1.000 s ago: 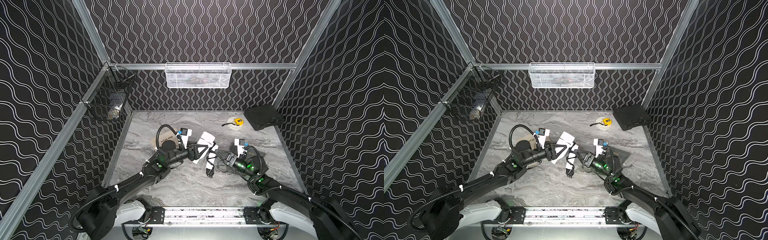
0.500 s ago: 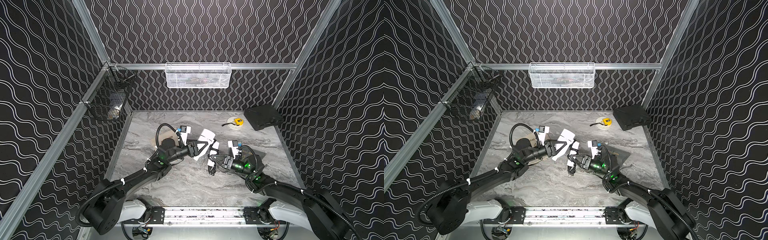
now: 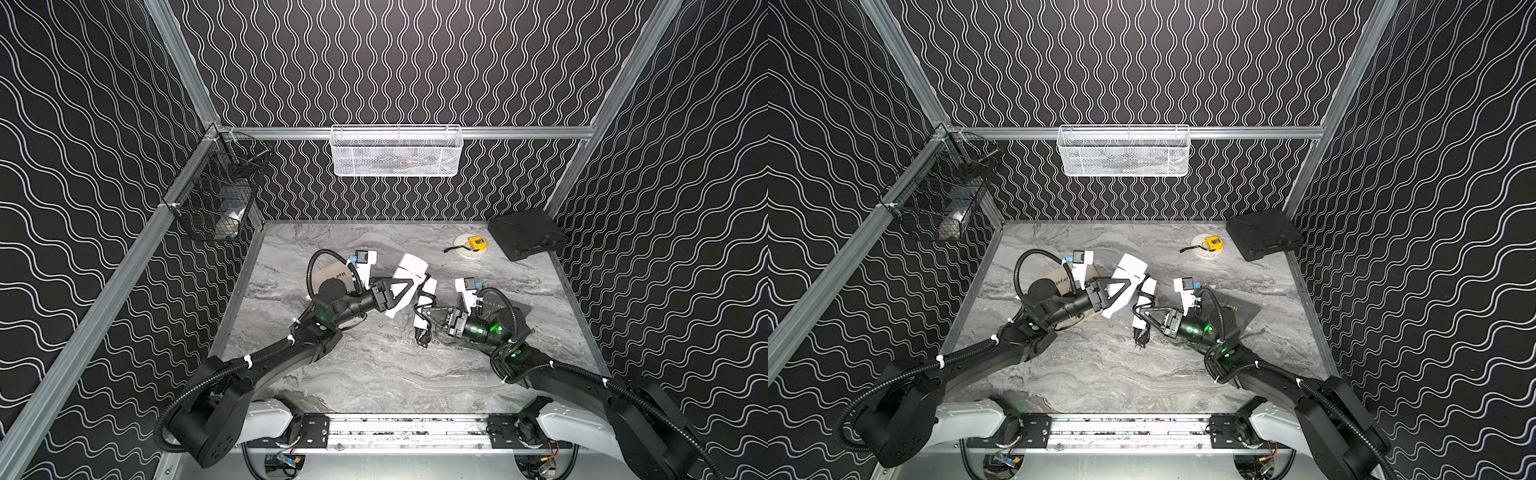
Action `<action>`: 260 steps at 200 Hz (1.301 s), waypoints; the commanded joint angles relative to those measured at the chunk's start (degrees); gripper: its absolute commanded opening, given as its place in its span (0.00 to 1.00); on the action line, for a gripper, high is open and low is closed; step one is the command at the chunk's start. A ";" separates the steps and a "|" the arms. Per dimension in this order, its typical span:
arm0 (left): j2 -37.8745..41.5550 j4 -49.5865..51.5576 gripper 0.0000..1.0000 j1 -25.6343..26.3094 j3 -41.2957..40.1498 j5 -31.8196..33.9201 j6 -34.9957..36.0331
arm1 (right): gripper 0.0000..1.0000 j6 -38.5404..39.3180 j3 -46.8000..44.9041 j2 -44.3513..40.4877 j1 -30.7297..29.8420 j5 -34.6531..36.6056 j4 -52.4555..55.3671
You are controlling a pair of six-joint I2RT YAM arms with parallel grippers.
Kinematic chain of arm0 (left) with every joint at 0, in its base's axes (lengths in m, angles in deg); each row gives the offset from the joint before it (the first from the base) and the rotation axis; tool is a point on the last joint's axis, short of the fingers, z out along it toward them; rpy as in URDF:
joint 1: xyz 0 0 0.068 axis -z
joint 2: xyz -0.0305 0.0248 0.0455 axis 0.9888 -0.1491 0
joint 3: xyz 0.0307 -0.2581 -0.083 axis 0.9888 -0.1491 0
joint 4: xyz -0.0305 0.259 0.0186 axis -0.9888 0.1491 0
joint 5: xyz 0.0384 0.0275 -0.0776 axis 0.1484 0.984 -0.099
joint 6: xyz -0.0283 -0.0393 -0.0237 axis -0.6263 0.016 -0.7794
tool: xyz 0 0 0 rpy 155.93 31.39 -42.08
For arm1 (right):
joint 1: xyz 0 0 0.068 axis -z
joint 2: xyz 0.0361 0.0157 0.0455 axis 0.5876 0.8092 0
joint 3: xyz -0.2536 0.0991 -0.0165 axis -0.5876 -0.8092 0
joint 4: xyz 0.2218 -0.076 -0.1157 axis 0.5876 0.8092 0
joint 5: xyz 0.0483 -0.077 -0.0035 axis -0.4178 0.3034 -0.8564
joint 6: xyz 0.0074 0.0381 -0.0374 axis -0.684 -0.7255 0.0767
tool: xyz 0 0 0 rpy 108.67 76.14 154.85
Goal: Pack away hair dryers
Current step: Fold the hair dryer, then adjust the hair dryer.
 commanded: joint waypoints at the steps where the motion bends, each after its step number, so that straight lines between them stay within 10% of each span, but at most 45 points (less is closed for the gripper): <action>1: -0.45 -10.74 0.00 0.15 -1.80 -0.62 -3.41 | 0.16 -2.61 1.06 0.81 -1.10 0.26 -6.09; 148: 2.05 -10.34 0.00 3.40 -7.30 3.10 -1.63 | 0.05 -6.60 5.44 15.07 -6.87 3.10 -23.24; 189: 4.65 -2.57 0.00 2.63 -5.68 3.14 1.08 | 0.39 -4.72 1.03 11.76 -5.54 5.87 -20.02; 260: 1.85 -8.30 0.00 0.59 -5.28 2.10 -4.39 | 0.49 -4.94 -0.70 10.49 -2.14 4.12 -19.23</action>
